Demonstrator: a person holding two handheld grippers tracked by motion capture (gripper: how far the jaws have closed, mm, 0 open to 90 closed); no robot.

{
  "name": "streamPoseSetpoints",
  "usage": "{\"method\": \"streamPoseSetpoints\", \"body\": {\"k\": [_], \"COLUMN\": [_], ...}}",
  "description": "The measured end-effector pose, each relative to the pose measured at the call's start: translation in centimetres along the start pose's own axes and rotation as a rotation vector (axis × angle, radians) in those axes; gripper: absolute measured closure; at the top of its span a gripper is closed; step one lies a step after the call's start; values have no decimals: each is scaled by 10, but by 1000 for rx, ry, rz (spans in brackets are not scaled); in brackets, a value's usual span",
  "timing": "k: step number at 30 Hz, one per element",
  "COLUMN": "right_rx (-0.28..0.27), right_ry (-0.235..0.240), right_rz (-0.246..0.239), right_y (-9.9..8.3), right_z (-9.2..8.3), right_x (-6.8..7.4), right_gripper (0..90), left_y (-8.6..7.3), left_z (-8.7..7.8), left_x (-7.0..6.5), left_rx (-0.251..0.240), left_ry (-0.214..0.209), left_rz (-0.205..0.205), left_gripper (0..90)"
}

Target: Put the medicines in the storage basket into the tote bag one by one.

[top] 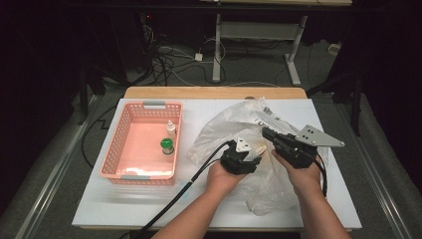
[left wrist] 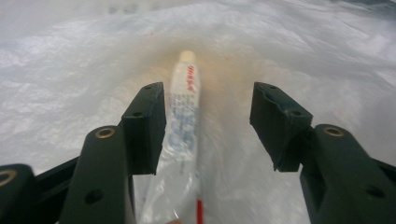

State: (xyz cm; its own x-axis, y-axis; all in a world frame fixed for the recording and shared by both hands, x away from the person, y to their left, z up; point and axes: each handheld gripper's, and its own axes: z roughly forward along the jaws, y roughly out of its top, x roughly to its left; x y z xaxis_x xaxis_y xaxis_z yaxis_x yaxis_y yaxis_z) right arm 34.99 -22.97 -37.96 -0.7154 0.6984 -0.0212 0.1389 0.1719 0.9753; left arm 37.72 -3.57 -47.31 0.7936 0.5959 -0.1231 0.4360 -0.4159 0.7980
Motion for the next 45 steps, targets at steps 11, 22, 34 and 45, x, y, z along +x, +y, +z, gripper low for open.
{"method": "streamPoseSetpoints", "body": {"k": [11, 22, 34, 45], "right_rx": [5, 8, 12, 18], "right_ry": [6, 13, 8, -2], "right_rz": [-1, -11, -12, -5], "right_y": [0, 0, -1, -2], "right_z": [-1, -2, -3, -4], "right_x": [2, 4, 4, 2], "right_gripper": [900, 900, 900, 900], "left_y": [-15, -23, -37, -51], "left_z": [-27, -61, -102, -146], "left_x": [-6, -17, -20, -5], "left_rx": [-15, -40, -67, -84], "left_ry": [-95, -133, -141, -63], "left_rz": [-42, -18, -23, -23], "left_gripper": [250, 95, 0, 0]}}
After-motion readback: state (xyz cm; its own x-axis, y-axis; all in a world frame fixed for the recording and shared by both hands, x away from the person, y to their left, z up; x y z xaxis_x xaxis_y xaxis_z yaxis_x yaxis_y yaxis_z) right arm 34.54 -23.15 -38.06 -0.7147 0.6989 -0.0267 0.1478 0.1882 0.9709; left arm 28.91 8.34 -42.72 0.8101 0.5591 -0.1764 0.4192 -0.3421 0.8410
